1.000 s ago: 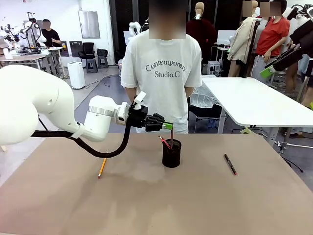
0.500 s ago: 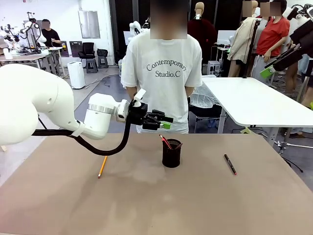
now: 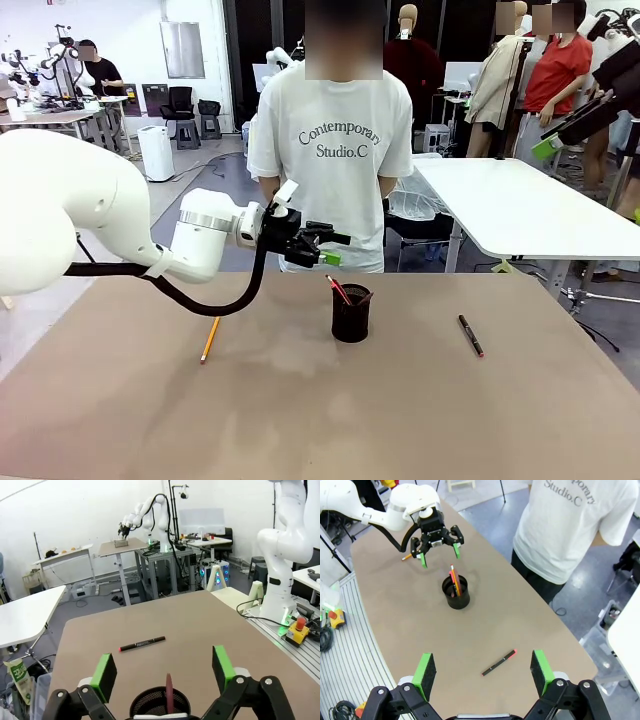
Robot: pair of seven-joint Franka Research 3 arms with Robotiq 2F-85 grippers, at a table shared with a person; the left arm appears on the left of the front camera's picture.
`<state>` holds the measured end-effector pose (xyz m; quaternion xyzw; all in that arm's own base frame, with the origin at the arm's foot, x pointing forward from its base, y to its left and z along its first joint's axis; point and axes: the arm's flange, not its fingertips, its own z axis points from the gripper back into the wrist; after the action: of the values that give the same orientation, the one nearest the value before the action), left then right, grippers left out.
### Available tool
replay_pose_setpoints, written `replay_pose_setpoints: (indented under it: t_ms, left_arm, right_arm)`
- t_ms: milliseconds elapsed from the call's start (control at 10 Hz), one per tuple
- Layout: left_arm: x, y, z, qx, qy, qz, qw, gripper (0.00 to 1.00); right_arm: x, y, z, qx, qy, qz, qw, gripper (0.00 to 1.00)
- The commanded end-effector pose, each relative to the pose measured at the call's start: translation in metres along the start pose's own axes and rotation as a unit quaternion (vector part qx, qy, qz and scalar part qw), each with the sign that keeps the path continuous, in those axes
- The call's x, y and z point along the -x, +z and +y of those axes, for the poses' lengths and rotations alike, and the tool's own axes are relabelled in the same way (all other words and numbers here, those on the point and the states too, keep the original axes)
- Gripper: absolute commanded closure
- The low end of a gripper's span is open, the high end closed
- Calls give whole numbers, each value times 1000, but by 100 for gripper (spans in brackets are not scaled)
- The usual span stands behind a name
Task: Place the pens into the pen holder.
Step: Pick up a writing instrument from the table and place it into the Pen holder.
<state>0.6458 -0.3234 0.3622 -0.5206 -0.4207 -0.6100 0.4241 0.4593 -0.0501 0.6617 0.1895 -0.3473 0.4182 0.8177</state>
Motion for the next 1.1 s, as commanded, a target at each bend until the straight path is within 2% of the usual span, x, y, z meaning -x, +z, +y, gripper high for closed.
replay_pose_setpoints:
  t_ms: [0,400,600,700,1000]
  left_arm:
    - [1,0,0,-1,1,-7,1000,0]
    - [3,-1,0,1,2,0,1000,0]
    - [-29,23,-40,-75,15,89,993,0]
    - [-45,31,-54,-105,24,118,987,0]
    - [-93,35,-91,-154,69,245,955,0]
  right_arm:
    - [-1,1,0,-3,2,-8,1000,0]
    - [-1,1,0,-3,2,-8,1000,0]
    - [-1,1,0,-3,2,-8,1000,0]
    - [-1,1,0,-3,2,-8,1000,0]
    - [-1,1,0,-3,2,-8,1000,0]
